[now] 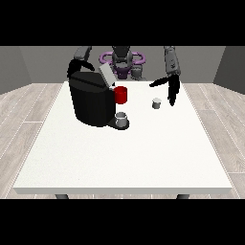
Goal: Insert the coffee pod into the coffee machine and close the lid
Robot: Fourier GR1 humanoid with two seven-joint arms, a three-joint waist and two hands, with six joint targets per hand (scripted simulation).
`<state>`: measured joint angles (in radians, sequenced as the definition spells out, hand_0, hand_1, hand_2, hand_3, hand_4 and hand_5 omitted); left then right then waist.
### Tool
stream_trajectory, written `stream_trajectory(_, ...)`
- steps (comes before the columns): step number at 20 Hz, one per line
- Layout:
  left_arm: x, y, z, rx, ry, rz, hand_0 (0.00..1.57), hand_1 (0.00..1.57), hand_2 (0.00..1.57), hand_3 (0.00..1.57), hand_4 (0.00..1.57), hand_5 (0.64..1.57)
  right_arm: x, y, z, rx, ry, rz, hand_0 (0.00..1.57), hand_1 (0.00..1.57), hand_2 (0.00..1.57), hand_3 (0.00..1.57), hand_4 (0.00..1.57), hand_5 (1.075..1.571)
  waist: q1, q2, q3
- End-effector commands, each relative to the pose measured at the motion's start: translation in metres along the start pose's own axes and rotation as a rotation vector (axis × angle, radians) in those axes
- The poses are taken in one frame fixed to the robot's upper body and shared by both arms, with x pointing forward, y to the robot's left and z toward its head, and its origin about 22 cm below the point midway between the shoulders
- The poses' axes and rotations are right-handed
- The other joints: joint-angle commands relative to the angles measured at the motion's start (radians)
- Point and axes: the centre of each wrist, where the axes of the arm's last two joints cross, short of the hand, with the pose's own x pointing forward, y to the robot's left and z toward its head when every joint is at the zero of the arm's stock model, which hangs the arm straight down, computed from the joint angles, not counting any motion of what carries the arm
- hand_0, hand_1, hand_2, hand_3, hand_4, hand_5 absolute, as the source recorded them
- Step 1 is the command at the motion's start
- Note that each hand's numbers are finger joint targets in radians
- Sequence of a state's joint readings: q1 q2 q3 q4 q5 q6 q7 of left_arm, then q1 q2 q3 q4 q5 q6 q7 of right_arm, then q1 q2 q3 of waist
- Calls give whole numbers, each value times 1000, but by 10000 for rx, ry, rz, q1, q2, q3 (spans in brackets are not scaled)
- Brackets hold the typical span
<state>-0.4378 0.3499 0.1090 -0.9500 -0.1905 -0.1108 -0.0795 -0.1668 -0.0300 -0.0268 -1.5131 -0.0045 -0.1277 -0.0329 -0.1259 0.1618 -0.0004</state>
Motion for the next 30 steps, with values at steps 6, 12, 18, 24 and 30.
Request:
stream_trajectory(6, -4, 1, -16, 32, 328, -1034, 446, 446, 606, 295, 0, 1571, -11, 4, -8, -130, 195, 493, 0, 0, 0, 0, 424, 1571, 6, 351, 2)
stream_trajectory(12, -32, 1, -4, -168, 1103, -2612, 704, 704, 775, 487, 0, 1571, -15, 2, 4, 141, 583, 555, 0, 0, 0, 0, 427, 1571, -360, -38, 1)
stream_trajectory(18, -18, -21, -16, -286, 372, -3717, 547, 547, 697, 454, 0, 1571, -14, 2, -14, -247, 570, 261, 0, 0, 0, 0, 453, 1571, -34, 299, 5)
stream_trajectory(24, -18, -40, -24, 413, -78, -3828, 719, 719, 864, 649, 229, 1571, 5, 6, -23, -102, 499, 432, 0, 0, 0, 0, 487, 1571, -191, 328, 0)
stream_trajectory(30, -28, -10, -24, 1022, -259, -4454, 920, 920, 1042, 829, 361, 1571, 0, 22, -10, 77, 19, -17, 0, 0, 0, 0, 492, 1571, -402, 696, -1)
